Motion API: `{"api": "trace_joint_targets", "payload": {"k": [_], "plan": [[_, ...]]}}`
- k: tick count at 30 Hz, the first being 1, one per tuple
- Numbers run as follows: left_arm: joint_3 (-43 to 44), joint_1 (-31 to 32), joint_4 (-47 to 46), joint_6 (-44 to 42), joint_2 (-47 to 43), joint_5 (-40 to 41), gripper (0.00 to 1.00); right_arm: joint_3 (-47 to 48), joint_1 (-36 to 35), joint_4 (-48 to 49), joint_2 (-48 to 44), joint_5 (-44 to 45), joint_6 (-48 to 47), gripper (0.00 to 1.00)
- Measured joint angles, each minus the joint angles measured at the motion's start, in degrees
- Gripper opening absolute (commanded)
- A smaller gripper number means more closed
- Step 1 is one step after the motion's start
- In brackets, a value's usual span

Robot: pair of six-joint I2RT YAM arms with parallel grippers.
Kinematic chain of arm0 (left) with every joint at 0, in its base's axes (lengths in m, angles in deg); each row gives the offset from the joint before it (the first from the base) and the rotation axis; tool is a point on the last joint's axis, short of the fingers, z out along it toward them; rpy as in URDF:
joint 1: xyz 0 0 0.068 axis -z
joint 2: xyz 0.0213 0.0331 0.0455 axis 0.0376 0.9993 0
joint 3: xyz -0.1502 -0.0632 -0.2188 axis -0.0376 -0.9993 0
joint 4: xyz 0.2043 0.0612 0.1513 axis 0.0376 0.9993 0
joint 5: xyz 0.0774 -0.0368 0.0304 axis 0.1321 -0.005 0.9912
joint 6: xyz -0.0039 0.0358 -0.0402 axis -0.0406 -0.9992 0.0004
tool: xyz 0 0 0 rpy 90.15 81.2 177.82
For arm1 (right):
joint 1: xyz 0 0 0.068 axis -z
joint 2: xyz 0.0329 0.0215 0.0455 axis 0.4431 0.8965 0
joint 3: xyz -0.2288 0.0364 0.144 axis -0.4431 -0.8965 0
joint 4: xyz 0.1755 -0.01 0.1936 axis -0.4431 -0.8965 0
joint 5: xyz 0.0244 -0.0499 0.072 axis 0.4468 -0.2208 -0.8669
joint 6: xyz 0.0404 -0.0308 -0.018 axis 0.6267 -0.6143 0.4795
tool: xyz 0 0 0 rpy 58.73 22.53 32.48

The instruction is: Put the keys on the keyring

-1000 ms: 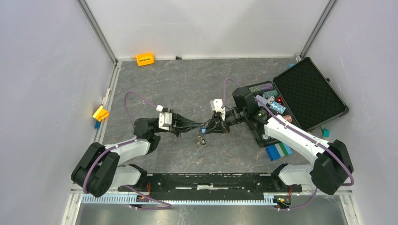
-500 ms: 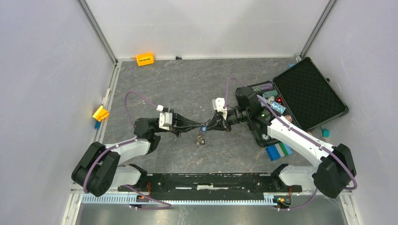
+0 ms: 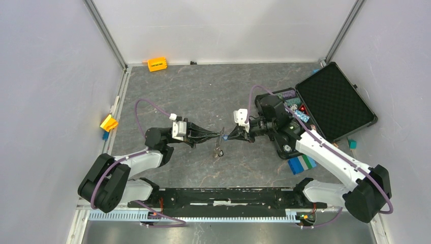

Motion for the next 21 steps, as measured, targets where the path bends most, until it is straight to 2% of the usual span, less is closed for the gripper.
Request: {"api": "trace_joint_targets", "payload": {"k": [15,17,21], "plan": [[0.0,-0.1,0.0,0.0,1.0,0.0,0.02,2.8,0.0,-3.9,-0.2,0.7,-3.6,0.01],[0.0,-0.1,0.0,0.0,1.0,0.0,0.02,2.8,0.0,-4.2,0.2,0.6,-4.0,0.08],[0.0,-0.1,0.0,1.4,1.0,0.0,0.02,2.8,0.0,-4.2,1.0,0.0,-4.5,0.35]]}}
